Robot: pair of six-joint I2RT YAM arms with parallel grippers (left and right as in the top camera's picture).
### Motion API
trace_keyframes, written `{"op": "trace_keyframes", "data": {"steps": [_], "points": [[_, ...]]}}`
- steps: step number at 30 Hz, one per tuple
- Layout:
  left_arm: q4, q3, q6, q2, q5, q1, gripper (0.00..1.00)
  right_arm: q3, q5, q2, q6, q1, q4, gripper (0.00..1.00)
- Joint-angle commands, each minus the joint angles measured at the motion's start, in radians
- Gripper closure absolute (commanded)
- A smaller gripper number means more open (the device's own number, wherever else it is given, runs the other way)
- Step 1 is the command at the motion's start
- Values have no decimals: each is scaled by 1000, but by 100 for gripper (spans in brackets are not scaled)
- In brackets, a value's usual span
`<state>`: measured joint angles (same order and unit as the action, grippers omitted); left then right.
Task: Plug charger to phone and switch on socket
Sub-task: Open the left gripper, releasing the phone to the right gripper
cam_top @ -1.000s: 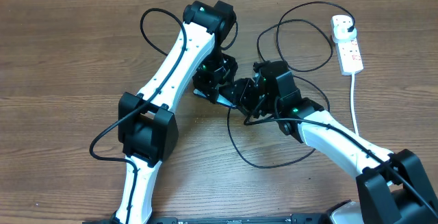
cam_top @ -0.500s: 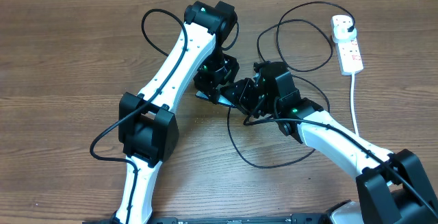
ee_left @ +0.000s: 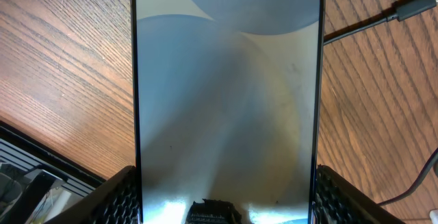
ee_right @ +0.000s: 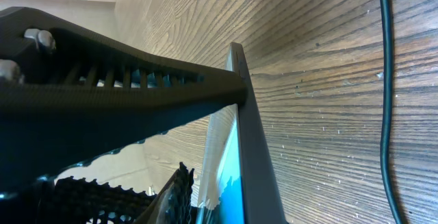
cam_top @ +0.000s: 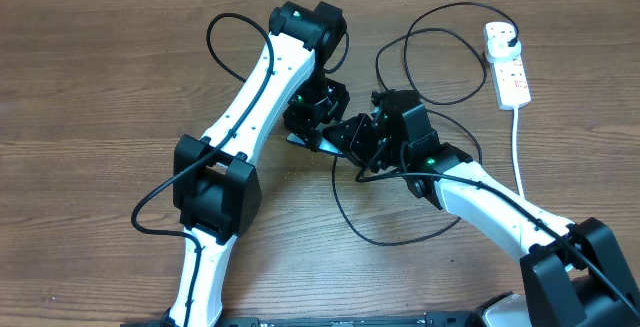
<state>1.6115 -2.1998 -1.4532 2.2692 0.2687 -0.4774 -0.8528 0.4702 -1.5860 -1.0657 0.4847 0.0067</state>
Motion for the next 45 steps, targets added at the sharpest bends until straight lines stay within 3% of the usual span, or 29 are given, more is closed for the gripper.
{"op": "trace_keyframes", "data": {"steps": [1, 10, 21, 30, 37, 42, 45], "points": [[7, -26, -9, -6, 16, -8, 95, -26, -7, -3, 14, 4, 7, 81], [7, -26, -9, -6, 16, -8, 94, -26, -7, -2, 14, 4, 9, 83], [7, -26, -9, -6, 16, -8, 90, -26, -6, -2, 14, 4, 11, 96], [6, -26, 26, -6, 9, 10, 92, -26, -6, -2, 16, 4, 10, 96], [6, -26, 287, -6, 14, 89, 92, -26, -23, -2, 26, -16, -20, 96], [-13, -26, 605, -6, 58, 155, 87, -26, -22, -2, 25, -52, -22, 96], [-47, -26, 834, -6, 160, 185, 77, -26, -22, -2, 16, -74, -7, 96]]}}
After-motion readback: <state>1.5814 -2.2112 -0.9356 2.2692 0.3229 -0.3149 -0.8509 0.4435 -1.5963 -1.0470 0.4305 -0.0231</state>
